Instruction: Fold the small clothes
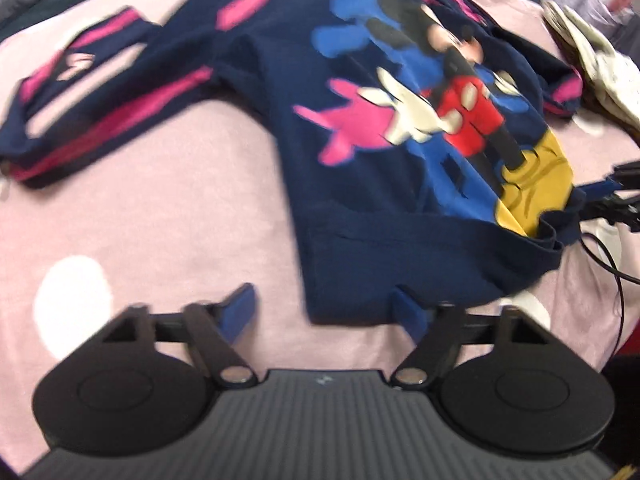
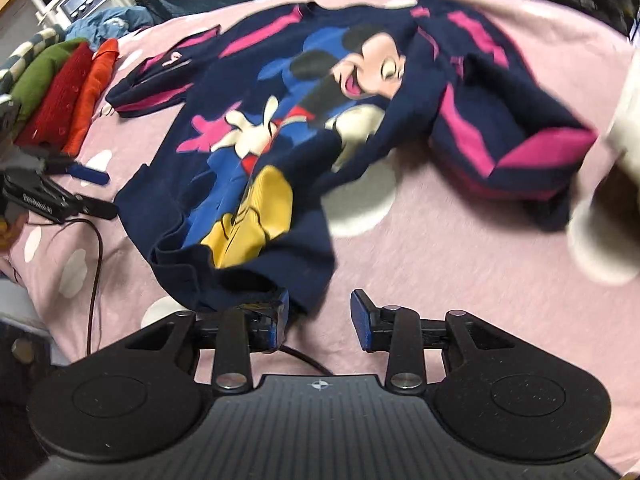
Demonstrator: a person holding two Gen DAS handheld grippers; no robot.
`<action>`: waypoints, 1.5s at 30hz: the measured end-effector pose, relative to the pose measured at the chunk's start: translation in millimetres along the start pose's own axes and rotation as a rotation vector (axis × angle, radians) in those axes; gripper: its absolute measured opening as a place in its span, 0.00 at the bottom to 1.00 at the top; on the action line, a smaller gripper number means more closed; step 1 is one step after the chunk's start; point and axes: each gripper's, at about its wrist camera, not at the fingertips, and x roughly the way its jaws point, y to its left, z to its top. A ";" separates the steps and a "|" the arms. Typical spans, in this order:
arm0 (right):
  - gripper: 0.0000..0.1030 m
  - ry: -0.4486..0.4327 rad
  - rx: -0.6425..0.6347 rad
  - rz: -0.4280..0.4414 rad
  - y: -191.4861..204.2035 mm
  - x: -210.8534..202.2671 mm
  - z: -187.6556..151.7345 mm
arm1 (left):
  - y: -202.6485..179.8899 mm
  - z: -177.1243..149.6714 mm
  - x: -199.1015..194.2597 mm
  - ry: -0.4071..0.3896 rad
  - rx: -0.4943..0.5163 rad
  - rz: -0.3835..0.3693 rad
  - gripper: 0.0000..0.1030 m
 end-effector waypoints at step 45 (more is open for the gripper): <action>0.69 -0.059 0.582 -0.100 -52.7 -63.6 -85.8 | -6.4 -41.1 -30.0 -0.036 -0.319 0.001 0.66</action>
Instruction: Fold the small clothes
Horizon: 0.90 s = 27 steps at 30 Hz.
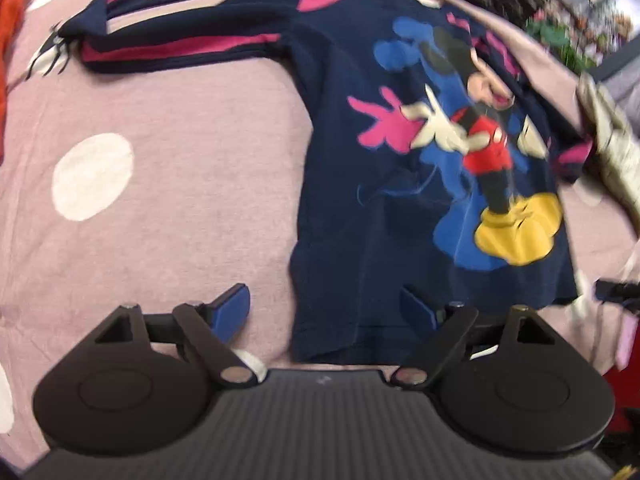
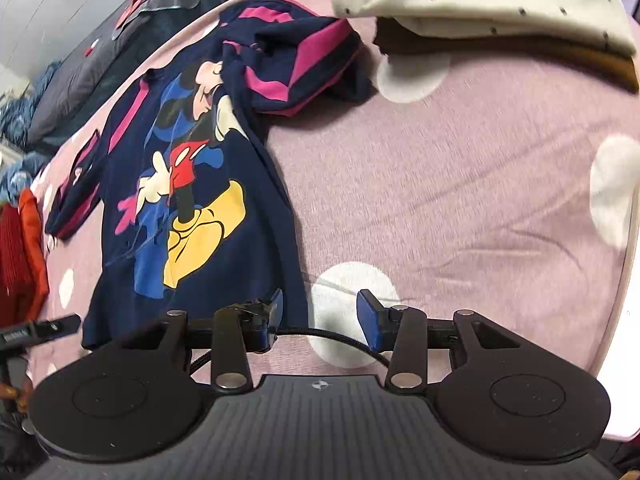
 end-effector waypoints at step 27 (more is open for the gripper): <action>0.87 0.181 -0.098 0.239 74.8 88.6 -5.7 | 99.5 33.5 -47.1 -0.148 -0.194 0.181 0.05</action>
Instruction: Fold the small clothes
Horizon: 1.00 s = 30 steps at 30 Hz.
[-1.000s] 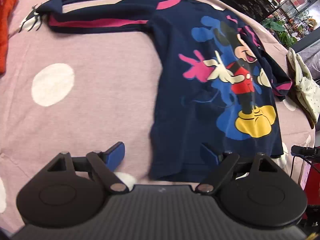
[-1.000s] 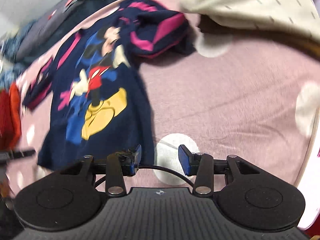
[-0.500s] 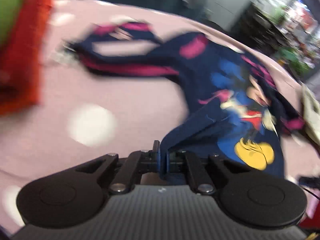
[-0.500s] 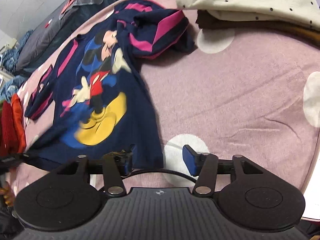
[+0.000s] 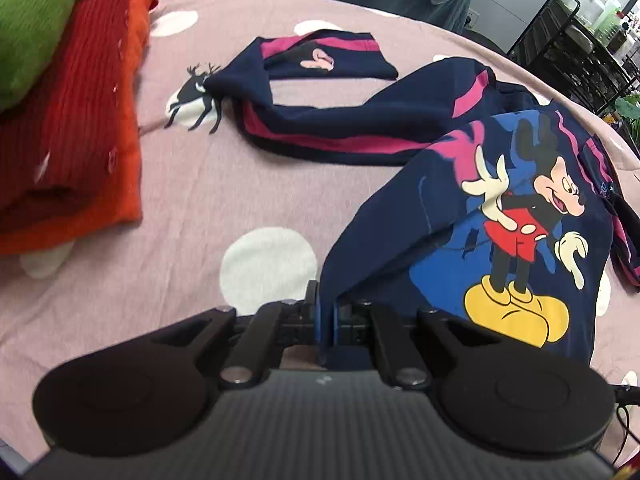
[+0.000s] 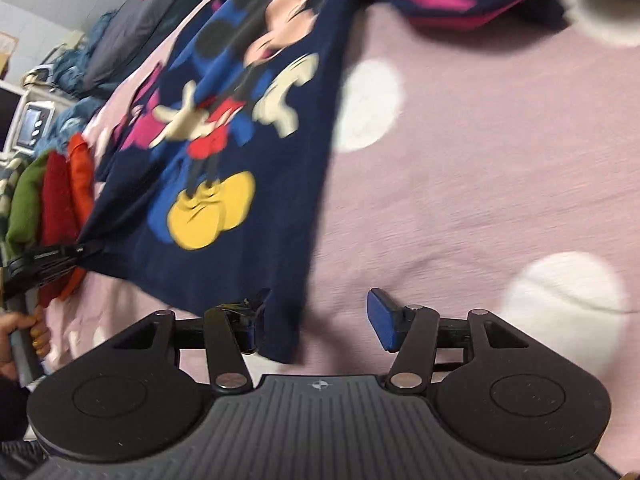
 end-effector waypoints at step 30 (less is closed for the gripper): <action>0.13 0.147 -0.084 -0.213 25.1 -25.1 6.7 | -38.5 -74.4 14.8 0.264 0.223 -0.041 0.08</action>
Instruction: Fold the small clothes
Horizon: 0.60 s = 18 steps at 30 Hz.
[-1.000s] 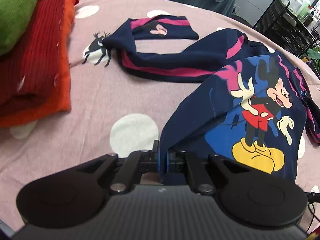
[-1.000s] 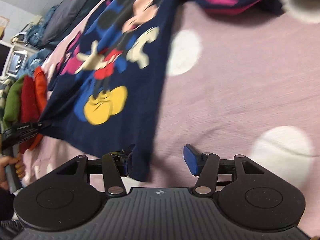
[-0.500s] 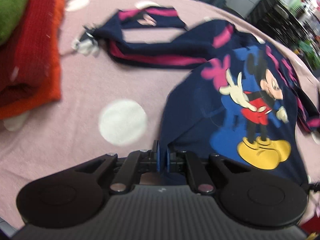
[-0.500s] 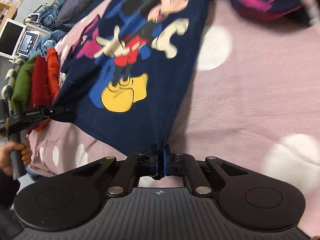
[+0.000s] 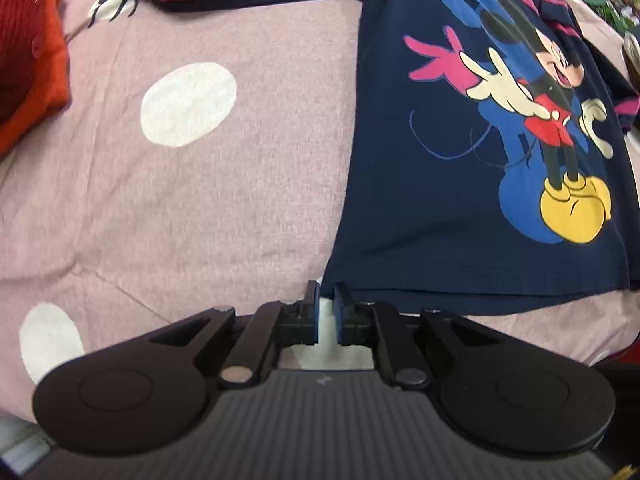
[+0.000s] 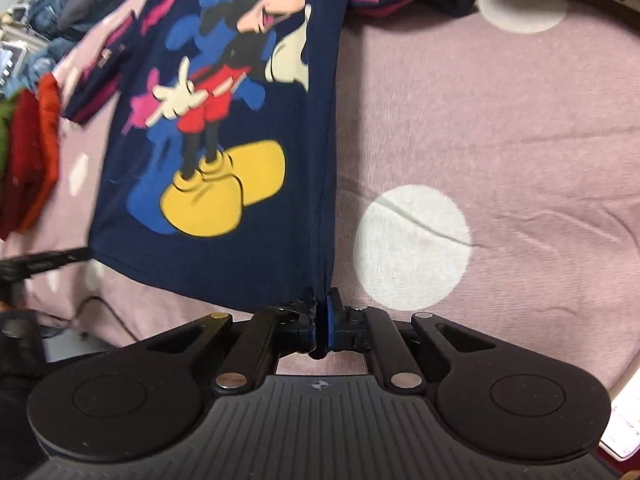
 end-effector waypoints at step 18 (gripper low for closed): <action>0.46 -0.270 -0.039 -0.169 -30.9 -114.5 29.4 | 8.5 34.7 -59.8 -0.166 -0.091 0.099 0.87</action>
